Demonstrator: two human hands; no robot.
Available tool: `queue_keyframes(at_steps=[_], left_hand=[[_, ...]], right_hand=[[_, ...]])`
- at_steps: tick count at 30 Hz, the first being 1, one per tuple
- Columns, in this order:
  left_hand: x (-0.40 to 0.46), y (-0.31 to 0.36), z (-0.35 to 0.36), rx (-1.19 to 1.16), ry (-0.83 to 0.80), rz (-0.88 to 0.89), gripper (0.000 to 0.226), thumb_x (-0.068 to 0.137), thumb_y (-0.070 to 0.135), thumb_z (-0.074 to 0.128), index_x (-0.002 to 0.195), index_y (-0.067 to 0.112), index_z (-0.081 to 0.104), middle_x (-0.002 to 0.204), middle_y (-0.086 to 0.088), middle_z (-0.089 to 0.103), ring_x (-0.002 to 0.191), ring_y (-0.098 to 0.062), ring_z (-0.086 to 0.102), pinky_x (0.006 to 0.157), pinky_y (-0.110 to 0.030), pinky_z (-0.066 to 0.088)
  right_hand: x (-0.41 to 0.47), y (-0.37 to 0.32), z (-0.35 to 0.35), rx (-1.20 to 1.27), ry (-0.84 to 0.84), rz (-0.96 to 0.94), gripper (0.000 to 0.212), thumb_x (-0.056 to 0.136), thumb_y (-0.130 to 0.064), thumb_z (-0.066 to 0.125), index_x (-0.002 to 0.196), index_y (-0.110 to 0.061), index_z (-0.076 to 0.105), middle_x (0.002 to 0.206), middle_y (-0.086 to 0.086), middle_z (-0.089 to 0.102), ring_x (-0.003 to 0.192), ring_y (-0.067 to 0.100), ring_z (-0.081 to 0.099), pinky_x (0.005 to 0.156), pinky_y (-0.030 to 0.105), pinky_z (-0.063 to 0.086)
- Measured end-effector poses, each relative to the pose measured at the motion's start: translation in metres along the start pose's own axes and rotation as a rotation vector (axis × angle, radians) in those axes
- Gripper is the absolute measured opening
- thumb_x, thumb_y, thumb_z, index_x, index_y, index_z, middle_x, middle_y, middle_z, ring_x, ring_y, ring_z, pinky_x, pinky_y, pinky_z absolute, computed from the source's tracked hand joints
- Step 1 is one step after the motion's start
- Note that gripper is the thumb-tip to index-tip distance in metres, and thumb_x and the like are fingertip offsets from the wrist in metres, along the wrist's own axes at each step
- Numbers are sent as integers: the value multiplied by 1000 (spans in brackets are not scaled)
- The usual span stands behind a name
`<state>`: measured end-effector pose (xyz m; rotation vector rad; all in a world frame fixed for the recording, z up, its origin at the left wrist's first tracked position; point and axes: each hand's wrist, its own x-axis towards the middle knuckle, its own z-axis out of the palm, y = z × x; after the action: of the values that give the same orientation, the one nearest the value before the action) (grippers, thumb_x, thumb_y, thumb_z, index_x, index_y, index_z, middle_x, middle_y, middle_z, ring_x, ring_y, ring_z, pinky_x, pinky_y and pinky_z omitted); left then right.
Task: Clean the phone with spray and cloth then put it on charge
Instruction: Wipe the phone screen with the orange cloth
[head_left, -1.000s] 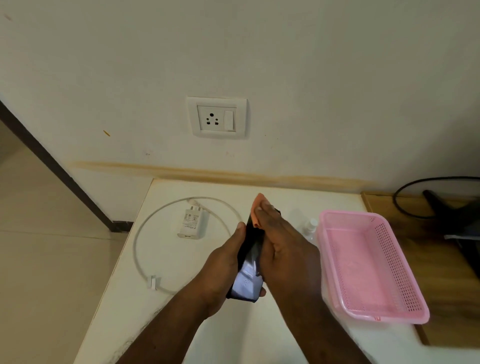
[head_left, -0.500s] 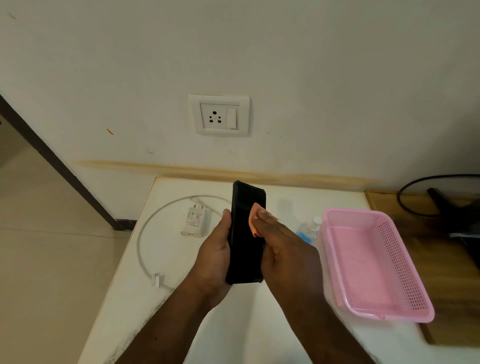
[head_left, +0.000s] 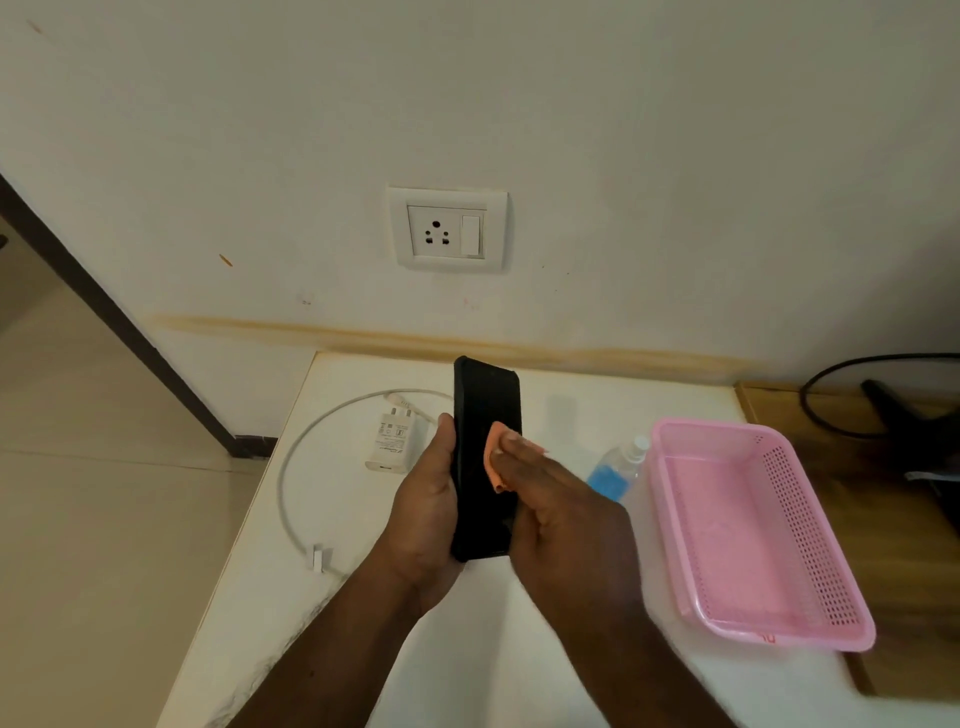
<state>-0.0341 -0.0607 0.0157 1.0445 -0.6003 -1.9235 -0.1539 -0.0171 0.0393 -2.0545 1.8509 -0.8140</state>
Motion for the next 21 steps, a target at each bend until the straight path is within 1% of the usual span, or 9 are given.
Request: queue_keyframes(at_steps=[2, 5, 8, 11, 13, 15, 17, 19, 21], left_hand=[[2, 4, -3, -24, 38, 8, 66, 88, 65, 42, 129, 19, 65, 119, -23, 71, 110, -38, 69, 91, -47, 55], [3, 6, -6, -75, 30, -27, 67, 95, 64, 37, 142, 17, 48, 130, -32, 61, 117, -49, 60, 104, -55, 44], [1, 2, -5, -77, 27, 6, 66, 86, 63, 46, 133, 20, 60, 122, -23, 69, 114, -39, 67, 99, -50, 51], [0, 1, 0, -74, 48, 24, 57, 80, 63, 49, 116, 27, 74, 116, -14, 74, 105, -33, 72, 84, -47, 60], [0, 3, -1, -82, 69, 28, 58, 83, 63, 47, 119, 26, 73, 117, -16, 73, 105, -34, 72, 81, -45, 62], [1, 7, -2, -106, 52, 15, 66, 90, 63, 40, 133, 18, 62, 124, -22, 69, 113, -37, 68, 88, -45, 59], [0, 9, -2, -129, 16, -17, 71, 95, 63, 34, 140, 12, 54, 131, -30, 61, 117, -42, 62, 90, -47, 52], [-1, 9, -1, -159, -7, -24, 71, 95, 63, 34, 141, 11, 51, 135, -33, 56, 117, -45, 59, 92, -47, 49], [-1, 6, 0, -163, -10, -3, 68, 93, 61, 38, 140, 14, 54, 131, -29, 62, 120, -41, 61, 98, -49, 49]], right_hand=[[-5, -15, 5, 3, -7, -79, 56, 73, -8, 81, 126, -22, 66, 130, -9, 63, 116, 10, 61, 95, 28, 48], [-6, -22, 12, -43, 11, -170, 62, 57, -10, 92, 116, -18, 72, 118, -4, 70, 106, 11, 67, 84, 27, 53], [2, -9, 7, 4, -11, -85, 60, 79, -7, 78, 134, -22, 59, 137, -10, 57, 124, 7, 54, 99, 30, 48], [5, 6, 1, 11, -41, -2, 53, 98, -22, 56, 147, -32, 38, 150, -21, 33, 139, 0, 32, 112, 19, 25], [3, 4, 2, -9, -50, 8, 53, 95, -22, 60, 145, -30, 44, 148, -18, 40, 136, 3, 39, 108, 19, 25], [-1, -9, 5, -9, -57, -3, 57, 81, -14, 78, 134, -23, 59, 137, -11, 56, 123, 9, 56, 101, 26, 38], [-6, -21, 11, -28, -56, -107, 62, 62, -13, 90, 120, -18, 70, 123, -5, 67, 109, 11, 66, 89, 27, 50], [-5, -21, 12, -60, -29, -177, 64, 57, -14, 94, 116, -16, 72, 119, -3, 70, 106, 11, 67, 88, 26, 49], [2, -12, 7, -44, -32, -120, 64, 70, -10, 86, 129, -21, 63, 130, -7, 63, 117, 10, 60, 98, 24, 39]])
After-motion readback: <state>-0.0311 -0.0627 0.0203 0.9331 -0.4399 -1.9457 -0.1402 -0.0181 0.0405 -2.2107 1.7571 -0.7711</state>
